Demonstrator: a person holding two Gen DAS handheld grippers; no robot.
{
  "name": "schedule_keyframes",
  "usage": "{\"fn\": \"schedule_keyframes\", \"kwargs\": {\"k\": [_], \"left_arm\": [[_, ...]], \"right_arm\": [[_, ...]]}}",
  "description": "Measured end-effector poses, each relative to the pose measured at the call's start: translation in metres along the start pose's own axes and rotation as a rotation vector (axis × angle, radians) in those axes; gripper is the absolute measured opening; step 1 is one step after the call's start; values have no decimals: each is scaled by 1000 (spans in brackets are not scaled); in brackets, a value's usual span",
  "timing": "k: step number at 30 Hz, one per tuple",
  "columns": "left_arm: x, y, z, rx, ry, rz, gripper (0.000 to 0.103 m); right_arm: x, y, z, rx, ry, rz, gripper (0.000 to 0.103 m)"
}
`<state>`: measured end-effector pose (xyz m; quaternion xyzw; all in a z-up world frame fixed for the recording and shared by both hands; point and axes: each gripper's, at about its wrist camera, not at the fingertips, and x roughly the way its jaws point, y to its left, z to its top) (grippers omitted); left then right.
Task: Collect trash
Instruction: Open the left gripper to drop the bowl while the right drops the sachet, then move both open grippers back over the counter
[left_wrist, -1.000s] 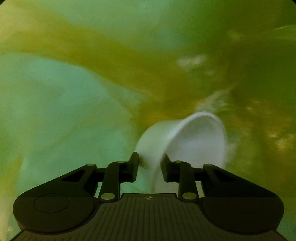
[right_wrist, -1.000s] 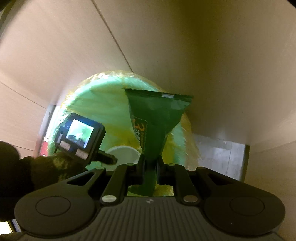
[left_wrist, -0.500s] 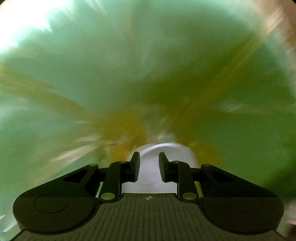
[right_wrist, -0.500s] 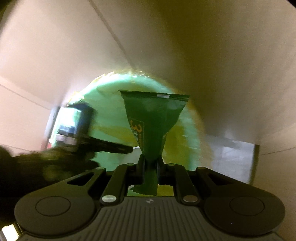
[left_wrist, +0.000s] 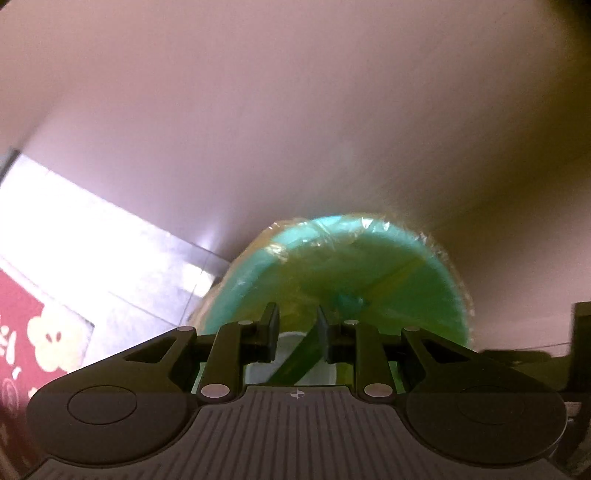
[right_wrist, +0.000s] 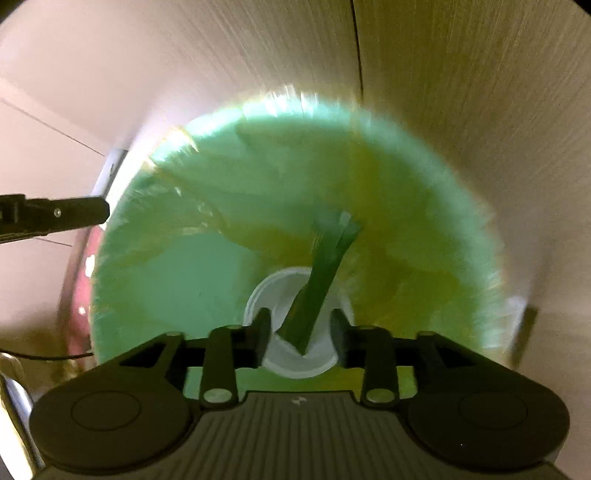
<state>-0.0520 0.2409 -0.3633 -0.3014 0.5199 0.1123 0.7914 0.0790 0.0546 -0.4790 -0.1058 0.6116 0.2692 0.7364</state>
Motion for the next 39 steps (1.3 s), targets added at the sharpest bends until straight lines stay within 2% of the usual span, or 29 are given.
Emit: {"fn": "schedule_keyframes", "kwargs": {"k": [3, 6, 10, 14, 16, 17, 19, 21, 22, 23, 26, 29, 31, 34, 37, 39], "left_arm": [[-43, 7, 12, -15, -47, 1, 25], [-104, 14, 32, -19, -149, -3, 25], [-183, 10, 67, -11, -307, -48, 25], [-242, -18, 109, 73, -428, -157, 25], [-265, -39, 133, 127, -465, -200, 25], [-277, -51, 146, 154, -480, -212, 25], [-290, -71, 168, 178, -509, -267, 25], [-293, -89, 182, 139, -498, -416, 25], [-292, -98, 190, 114, -469, -454, 25], [-291, -109, 192, 119, -454, -458, 25], [-274, -146, 199, 264, -471, -384, 25], [-255, -165, 197, 366, -476, -291, 25], [-235, -164, 199, 348, -484, -246, 25], [-218, -146, 195, 262, -459, -250, 25], [-212, -136, 199, 248, -494, -179, 25], [-217, -124, 207, 201, -532, -172, 25]], "right_arm": [[-55, 13, -1, -77, -83, -64, 47], [-126, 20, -3, -107, -184, -91, 59], [-230, 16, 0, -66, -345, -150, 61], [-327, 5, 9, 36, -567, -197, 68], [-372, 3, 14, 65, -715, -249, 80], [-388, 1, 19, 77, -767, -281, 80], [-417, 1, 32, 106, -853, -397, 81], [-433, 2, 45, 100, -893, -561, 82], [-438, 3, 52, 90, -899, -650, 83], [-441, 3, 57, 78, -900, -702, 83], [-447, -9, 70, 51, -921, -709, 87], [-447, -30, 75, 66, -930, -710, 87], [-437, -50, 76, 57, -953, -706, 87], [-403, -59, 76, 73, -968, -819, 87], [-379, -68, 84, 93, -1006, -928, 87], [-376, -72, 92, 137, -1025, -903, 87]]}}
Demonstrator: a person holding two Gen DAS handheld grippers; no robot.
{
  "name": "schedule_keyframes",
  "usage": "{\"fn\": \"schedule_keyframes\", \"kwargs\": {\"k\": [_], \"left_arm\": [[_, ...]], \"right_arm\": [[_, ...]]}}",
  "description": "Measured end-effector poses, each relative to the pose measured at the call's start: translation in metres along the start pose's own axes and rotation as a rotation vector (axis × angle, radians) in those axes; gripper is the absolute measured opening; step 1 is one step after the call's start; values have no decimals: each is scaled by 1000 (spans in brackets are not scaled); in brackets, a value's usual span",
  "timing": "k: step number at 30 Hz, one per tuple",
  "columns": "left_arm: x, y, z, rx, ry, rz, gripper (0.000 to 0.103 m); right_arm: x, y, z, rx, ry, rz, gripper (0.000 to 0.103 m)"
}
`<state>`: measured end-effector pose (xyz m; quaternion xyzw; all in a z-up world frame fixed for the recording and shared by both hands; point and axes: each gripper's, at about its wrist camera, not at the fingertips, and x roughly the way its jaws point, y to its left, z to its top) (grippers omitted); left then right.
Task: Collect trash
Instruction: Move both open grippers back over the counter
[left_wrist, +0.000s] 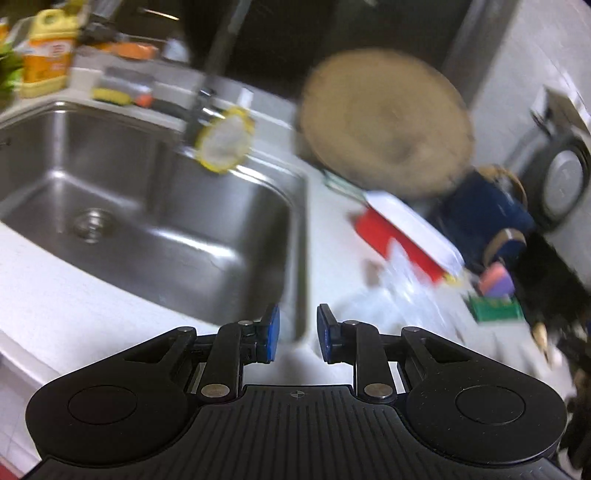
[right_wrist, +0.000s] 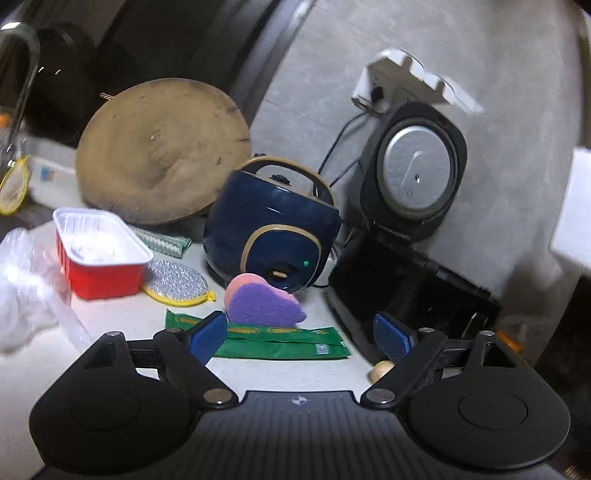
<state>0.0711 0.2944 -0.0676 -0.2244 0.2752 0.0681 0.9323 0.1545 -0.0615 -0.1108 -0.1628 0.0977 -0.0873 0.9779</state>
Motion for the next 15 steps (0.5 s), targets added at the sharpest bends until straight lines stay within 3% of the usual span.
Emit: {"fn": "schedule_keyframes", "kwargs": {"k": [8, 15], "left_arm": [[-44, 36, 69, -13, -257, 121, 25], [-109, 42, 114, -18, -422, 143, 25]], "right_arm": [[22, 9, 40, 81, -25, 64, 87], [17, 32, 78, 112, -4, 264, 87]]}}
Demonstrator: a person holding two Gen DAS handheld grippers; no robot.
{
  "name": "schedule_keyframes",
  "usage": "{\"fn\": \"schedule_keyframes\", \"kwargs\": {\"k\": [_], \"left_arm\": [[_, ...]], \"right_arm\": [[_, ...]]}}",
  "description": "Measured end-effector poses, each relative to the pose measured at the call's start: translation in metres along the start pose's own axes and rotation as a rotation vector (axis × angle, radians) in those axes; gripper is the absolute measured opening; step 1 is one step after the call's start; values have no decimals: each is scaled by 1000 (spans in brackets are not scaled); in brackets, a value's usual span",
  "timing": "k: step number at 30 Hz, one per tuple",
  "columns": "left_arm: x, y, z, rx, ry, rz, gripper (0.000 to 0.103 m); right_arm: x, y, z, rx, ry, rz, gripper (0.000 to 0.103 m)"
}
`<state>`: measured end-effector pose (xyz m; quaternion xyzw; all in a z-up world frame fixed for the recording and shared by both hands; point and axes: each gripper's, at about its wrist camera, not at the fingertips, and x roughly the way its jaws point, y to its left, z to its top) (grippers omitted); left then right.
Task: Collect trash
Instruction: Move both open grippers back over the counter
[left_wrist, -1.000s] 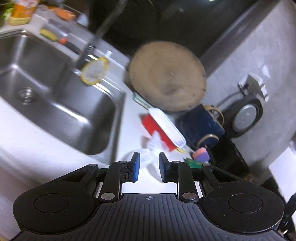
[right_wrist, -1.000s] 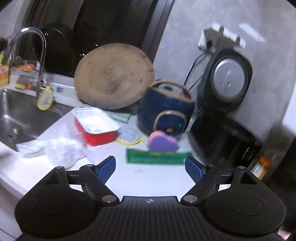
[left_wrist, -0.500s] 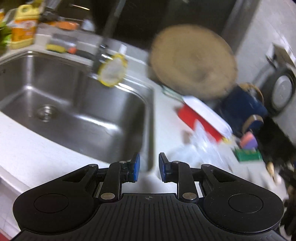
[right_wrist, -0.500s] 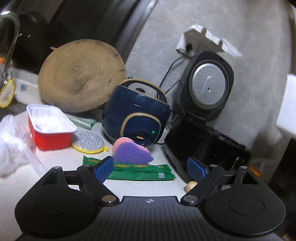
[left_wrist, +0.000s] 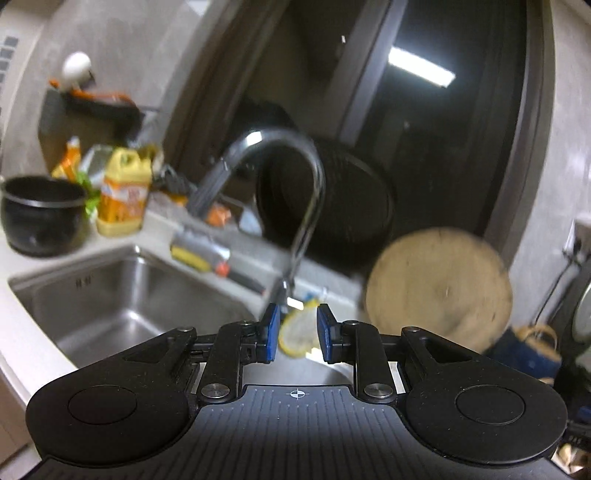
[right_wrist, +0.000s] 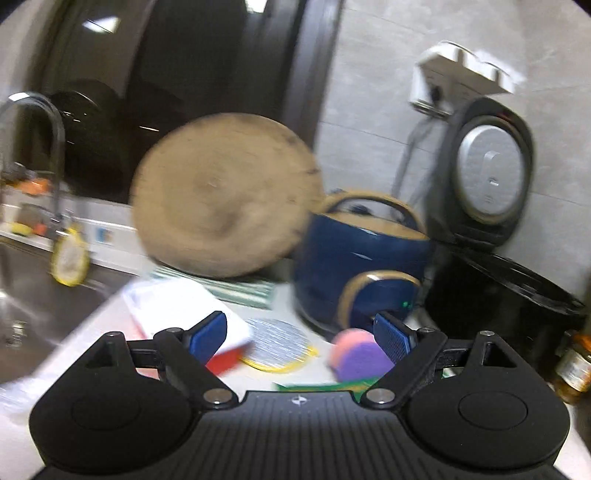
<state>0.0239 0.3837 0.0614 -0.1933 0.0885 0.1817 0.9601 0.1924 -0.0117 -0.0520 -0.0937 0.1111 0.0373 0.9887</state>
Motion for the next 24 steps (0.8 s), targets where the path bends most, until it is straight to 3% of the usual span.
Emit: {"fn": "schedule_keyframes", "kwargs": {"k": [4, 7, 10, 14, 20, 24], "left_arm": [[-15, -6, 7, -36, 26, -47, 25], [-15, -20, 1, -55, 89, -116, 25], [-5, -44, -11, -39, 147, -164, 25], [17, -82, -36, -12, 244, -232, 25], [44, -151, -80, 94, 412, -331, 25], [57, -181, -105, 144, 481, -323, 25]], "right_arm": [[-7, -1, 30, 52, -5, 110, 87], [-13, -12, 53, 104, -16, 159, 88], [-11, -14, 64, 59, 48, 214, 93], [-9, -8, 51, -19, 132, 216, 93], [-8, -22, 31, 16, 198, 257, 93], [-5, -34, 22, 22, 227, 277, 93]]}}
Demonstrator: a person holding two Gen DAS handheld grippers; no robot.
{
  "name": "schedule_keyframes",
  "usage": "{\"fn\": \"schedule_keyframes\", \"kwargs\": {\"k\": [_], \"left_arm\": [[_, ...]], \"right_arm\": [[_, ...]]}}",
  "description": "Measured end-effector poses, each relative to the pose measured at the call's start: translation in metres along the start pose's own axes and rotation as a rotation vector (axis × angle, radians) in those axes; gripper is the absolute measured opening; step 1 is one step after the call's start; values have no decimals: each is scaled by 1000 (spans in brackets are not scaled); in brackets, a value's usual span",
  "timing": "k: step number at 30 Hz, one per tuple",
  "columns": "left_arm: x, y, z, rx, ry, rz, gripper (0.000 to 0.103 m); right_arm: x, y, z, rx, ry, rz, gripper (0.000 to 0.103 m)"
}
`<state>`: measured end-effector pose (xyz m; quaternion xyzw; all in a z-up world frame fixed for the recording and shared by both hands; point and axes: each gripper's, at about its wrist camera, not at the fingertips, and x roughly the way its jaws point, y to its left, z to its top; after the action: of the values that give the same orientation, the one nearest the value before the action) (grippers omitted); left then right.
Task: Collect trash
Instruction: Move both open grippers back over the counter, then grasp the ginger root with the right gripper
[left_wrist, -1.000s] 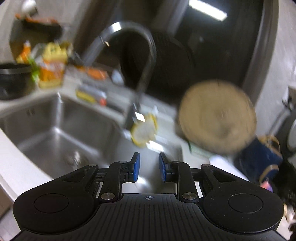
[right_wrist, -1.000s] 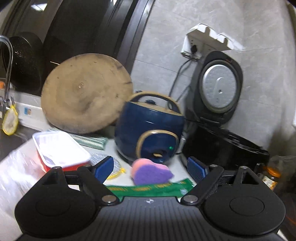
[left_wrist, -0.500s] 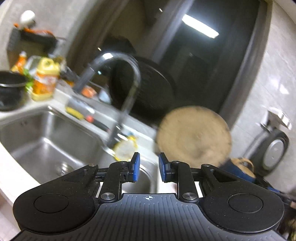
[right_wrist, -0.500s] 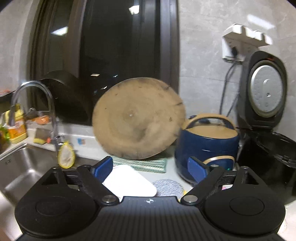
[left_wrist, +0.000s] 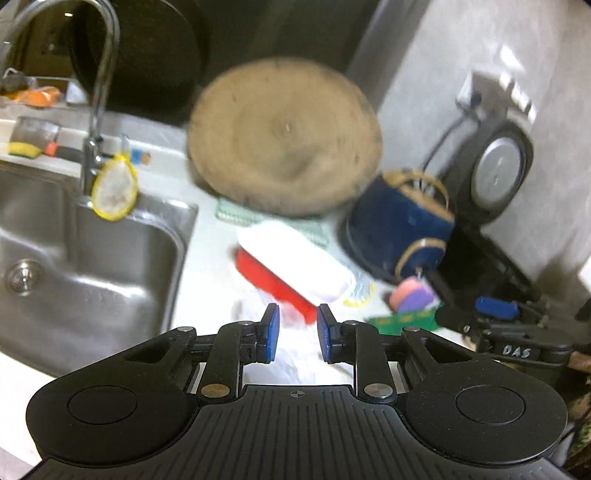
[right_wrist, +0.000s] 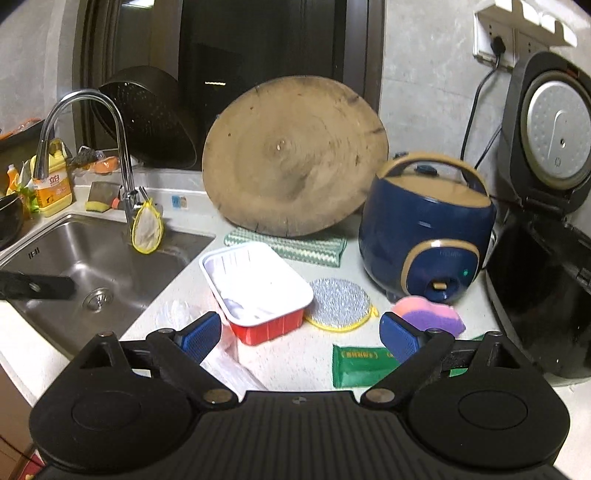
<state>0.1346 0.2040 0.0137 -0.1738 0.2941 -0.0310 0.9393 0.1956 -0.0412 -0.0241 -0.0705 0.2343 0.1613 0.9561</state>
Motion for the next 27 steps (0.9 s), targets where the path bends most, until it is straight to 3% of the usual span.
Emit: {"fn": "schedule_keyframes", "kwargs": {"k": [4, 6, 14, 20, 23, 26, 27], "left_arm": [[31, -18, -12, 26, 78, 50, 25], [44, -27, -17, 37, 100, 46, 25], [96, -74, -19, 70, 123, -30, 25], [119, -93, -34, 62, 163, -44, 25], [120, -93, -40, 54, 174, -31, 25], [117, -87, -44, 33, 166, 2, 25], [116, -85, -45, 26, 163, 12, 25]], "right_arm": [[16, -25, -15, 84, 103, 50, 93], [21, -42, -27, 116, 124, 35, 93], [25, -158, -68, 216, 82, -333, 94], [47, -242, -96, 296, 115, -457, 94], [54, -263, -111, 340, 144, -484, 92], [50, -262, -120, 370, 150, -445, 74], [47, -257, -120, 353, 149, -440, 56]]}}
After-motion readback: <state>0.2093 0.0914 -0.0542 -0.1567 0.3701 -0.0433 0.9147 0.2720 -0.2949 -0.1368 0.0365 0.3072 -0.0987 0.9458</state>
